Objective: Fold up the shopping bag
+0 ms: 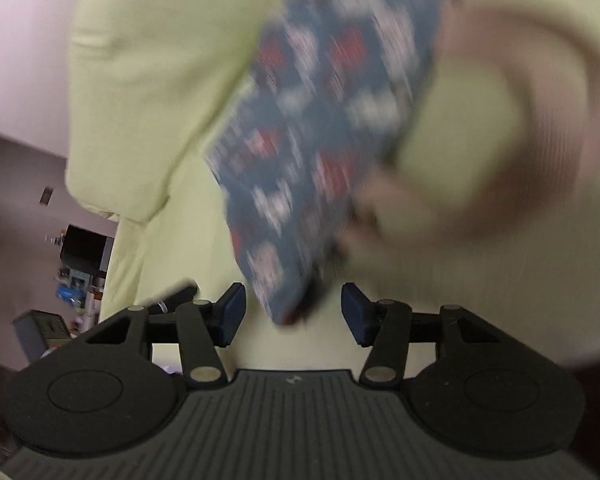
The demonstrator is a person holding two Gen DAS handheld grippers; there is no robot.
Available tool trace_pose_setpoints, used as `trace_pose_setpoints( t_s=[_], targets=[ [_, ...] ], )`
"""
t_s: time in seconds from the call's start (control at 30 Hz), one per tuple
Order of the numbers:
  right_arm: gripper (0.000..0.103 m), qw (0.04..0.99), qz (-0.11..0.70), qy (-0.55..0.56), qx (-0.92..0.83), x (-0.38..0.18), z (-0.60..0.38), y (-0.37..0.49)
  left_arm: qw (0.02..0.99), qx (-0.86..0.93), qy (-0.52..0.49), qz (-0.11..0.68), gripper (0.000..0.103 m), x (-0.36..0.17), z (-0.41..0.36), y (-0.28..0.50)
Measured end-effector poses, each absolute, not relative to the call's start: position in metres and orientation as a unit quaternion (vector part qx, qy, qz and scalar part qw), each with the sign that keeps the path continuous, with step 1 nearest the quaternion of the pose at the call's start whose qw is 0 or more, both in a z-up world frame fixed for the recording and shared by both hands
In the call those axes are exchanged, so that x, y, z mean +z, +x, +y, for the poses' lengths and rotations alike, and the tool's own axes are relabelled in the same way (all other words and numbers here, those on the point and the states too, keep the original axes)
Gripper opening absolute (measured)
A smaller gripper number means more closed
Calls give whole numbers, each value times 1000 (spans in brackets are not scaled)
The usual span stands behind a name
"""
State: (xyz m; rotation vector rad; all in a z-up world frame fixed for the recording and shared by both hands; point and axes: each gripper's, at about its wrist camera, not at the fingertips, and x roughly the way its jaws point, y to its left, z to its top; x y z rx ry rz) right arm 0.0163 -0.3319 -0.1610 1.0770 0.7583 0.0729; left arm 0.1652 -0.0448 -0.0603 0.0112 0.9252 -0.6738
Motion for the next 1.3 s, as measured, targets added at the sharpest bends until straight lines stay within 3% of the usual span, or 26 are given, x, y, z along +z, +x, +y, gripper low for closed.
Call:
trace_pose_setpoints(
  t_s=[0.23, 0.3, 0.33, 0.37, 0.5, 0.87, 0.93, 1.0, 1.07, 1.13, 1.3],
  targets=[
    [48, 783, 343, 518, 35, -173, -320, 30, 841, -314, 13, 440, 58, -63, -46, 154],
    [30, 780, 341, 523, 36, -177, -316, 34, 842, -309, 17, 442, 58, -64, -47, 154],
    [14, 779, 339, 526, 36, -179, -314, 36, 843, -308, 21, 439, 58, -63, -48, 153],
    [11, 778, 338, 528, 36, -181, -313, 38, 845, -308, 25, 437, 58, -61, -48, 152],
    [9, 779, 335, 528, 38, -184, -308, 44, 848, -310, 34, 428, 58, -56, -49, 149],
    [8, 874, 389, 264, -121, -115, -478, -69, 813, -393, 61, 425, 58, -55, -106, 136],
    [13, 869, 398, 242, -169, -107, -513, -82, 802, -417, 69, 422, 58, -53, -126, 136],
    [25, 851, 412, 236, -223, -103, -532, -92, 790, -439, 73, 422, 58, -50, -147, 139],
    [58, 841, 397, 251, -267, -99, -535, -112, 774, -464, 73, 424, 60, -46, -167, 144],
    [77, 839, 349, 313, -278, -103, -525, -144, 759, -489, 70, 424, 71, -43, -187, 151],
    [80, 766, 186, 565, -244, -147, -483, -214, 737, -488, 36, 466, 73, -61, -229, 192]
  ],
)
